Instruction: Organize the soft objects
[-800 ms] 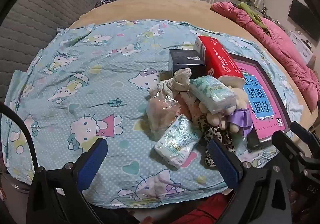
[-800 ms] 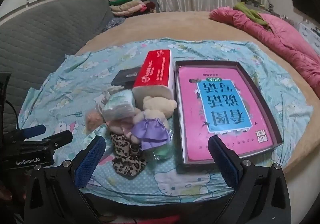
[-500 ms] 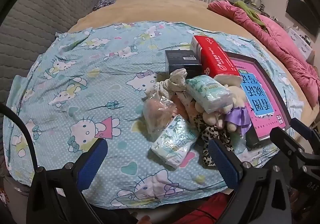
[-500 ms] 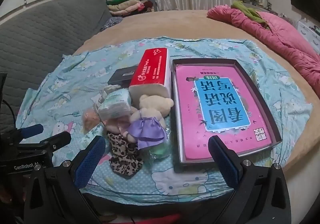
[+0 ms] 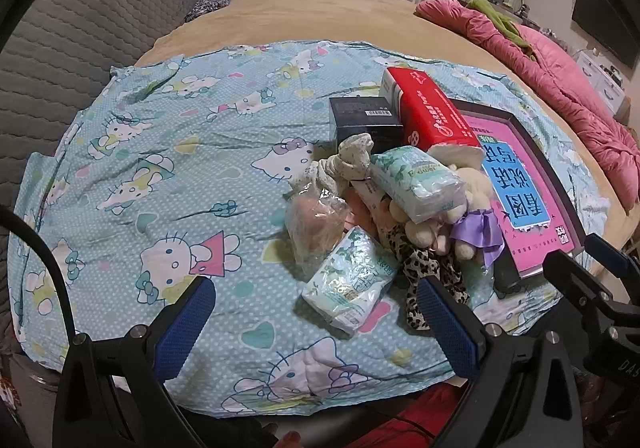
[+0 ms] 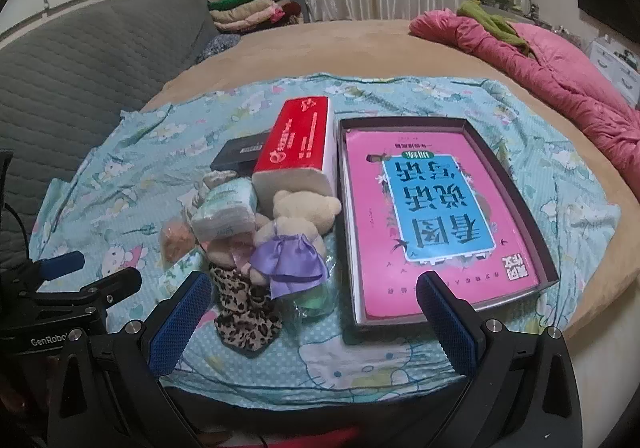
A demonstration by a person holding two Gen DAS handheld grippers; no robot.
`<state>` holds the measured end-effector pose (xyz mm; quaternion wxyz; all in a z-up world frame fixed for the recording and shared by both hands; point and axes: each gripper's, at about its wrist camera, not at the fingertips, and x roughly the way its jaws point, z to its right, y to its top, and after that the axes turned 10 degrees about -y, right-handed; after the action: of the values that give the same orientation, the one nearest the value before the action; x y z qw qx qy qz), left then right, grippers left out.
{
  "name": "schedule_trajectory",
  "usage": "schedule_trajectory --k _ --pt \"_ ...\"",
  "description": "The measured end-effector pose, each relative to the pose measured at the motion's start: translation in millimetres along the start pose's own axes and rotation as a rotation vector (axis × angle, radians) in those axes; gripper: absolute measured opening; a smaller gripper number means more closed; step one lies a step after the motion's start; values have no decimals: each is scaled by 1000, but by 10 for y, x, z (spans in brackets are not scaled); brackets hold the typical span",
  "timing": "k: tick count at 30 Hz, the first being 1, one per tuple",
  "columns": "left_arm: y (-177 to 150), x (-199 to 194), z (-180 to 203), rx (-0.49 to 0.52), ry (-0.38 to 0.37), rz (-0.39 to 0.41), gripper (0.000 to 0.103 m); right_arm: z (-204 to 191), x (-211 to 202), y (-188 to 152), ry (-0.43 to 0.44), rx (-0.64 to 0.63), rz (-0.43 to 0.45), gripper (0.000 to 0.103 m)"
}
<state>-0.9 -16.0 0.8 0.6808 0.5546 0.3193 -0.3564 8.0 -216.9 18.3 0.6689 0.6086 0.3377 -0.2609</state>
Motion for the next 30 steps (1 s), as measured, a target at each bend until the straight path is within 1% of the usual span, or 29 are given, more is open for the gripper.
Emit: schedule_trajectory --k 9,30 --pt "-4 -1 18 3 2 0 102 1 -18 -2 -5 -6 13 103" --pt "-1 -8 86 14 -6 2 102 1 -22 -1 -12 -10 13 103"
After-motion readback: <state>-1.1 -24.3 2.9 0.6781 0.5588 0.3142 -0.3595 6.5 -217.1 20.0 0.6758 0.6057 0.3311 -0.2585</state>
